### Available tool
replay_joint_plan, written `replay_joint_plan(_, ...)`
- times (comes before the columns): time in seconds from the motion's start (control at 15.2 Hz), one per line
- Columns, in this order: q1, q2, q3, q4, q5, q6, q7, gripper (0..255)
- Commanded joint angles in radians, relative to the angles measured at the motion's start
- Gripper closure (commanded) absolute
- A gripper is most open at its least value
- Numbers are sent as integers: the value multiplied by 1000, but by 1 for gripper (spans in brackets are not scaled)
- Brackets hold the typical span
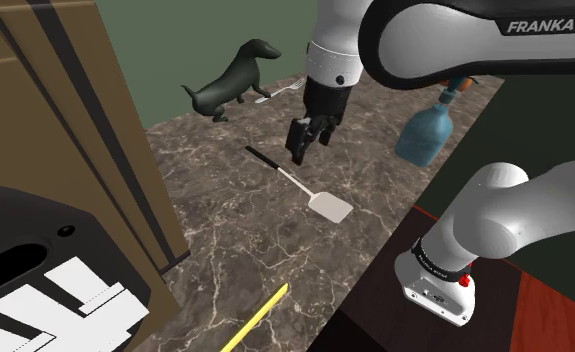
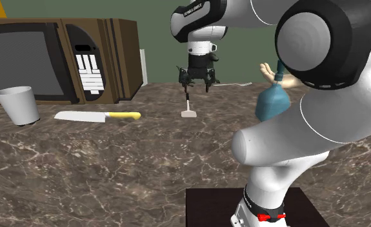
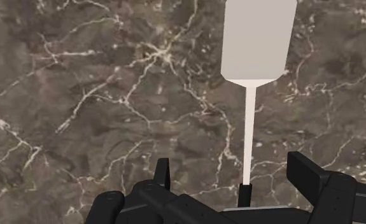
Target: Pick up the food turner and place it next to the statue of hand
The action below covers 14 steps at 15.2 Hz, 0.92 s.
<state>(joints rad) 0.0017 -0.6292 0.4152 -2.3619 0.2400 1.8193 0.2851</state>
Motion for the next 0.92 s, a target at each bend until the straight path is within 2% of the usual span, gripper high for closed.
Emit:
replay_joint_plan(0.0, -12, 50, 56, 26, 1, 40, 77, 0)
replay_joint_plan(0.07, -21, 81, 86, 44, -4, 60, 115, 0)
replay_joint_plan(0.59, -22, 109, 115, -36, 4, 169, 122, 0)
replay_joint_plan(0.86, -22, 109, 115, -36, 4, 169, 122, 0)
